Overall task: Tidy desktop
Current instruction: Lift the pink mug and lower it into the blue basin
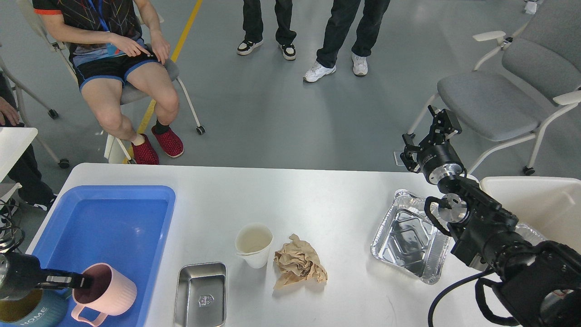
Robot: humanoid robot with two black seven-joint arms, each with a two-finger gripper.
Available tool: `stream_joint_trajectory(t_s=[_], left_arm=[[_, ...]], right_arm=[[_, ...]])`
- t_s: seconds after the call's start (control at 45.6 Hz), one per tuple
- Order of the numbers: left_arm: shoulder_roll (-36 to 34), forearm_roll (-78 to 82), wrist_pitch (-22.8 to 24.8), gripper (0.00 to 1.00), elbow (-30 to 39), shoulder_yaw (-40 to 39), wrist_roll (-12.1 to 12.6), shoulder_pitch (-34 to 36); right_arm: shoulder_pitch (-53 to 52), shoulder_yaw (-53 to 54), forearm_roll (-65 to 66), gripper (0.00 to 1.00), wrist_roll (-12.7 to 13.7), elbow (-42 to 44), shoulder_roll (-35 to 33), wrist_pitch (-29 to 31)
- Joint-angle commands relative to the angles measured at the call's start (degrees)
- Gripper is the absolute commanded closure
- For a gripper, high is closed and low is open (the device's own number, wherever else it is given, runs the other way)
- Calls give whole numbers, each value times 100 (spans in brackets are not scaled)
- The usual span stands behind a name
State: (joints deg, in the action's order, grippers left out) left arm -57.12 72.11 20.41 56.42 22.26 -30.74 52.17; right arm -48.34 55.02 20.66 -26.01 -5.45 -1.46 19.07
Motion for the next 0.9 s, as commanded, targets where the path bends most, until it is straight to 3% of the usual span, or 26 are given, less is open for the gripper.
stream_joint_trajectory(t_s=[0.0, 0.132, 0.329, 0.658, 0.878], left_arm=[[8, -4, 42, 61, 9, -2, -55, -14], [8, -4, 51, 44, 9, -2, -72, -5], [-9, -21, 77, 29, 36, -55, -143, 47], [-387, -21, 77, 28, 765, -90, -195, 153], [-615, -21, 112, 28, 897, -72, -213, 346]], right_arm=[[0, 0, 0, 0, 0, 0, -12, 1], [0, 0, 0, 0, 0, 0, -12, 1], [0, 0, 0, 0, 0, 0, -3, 1], [-44, 0, 0, 0, 0, 0, 6, 1], [-70, 0, 0, 0, 0, 0, 6, 1]])
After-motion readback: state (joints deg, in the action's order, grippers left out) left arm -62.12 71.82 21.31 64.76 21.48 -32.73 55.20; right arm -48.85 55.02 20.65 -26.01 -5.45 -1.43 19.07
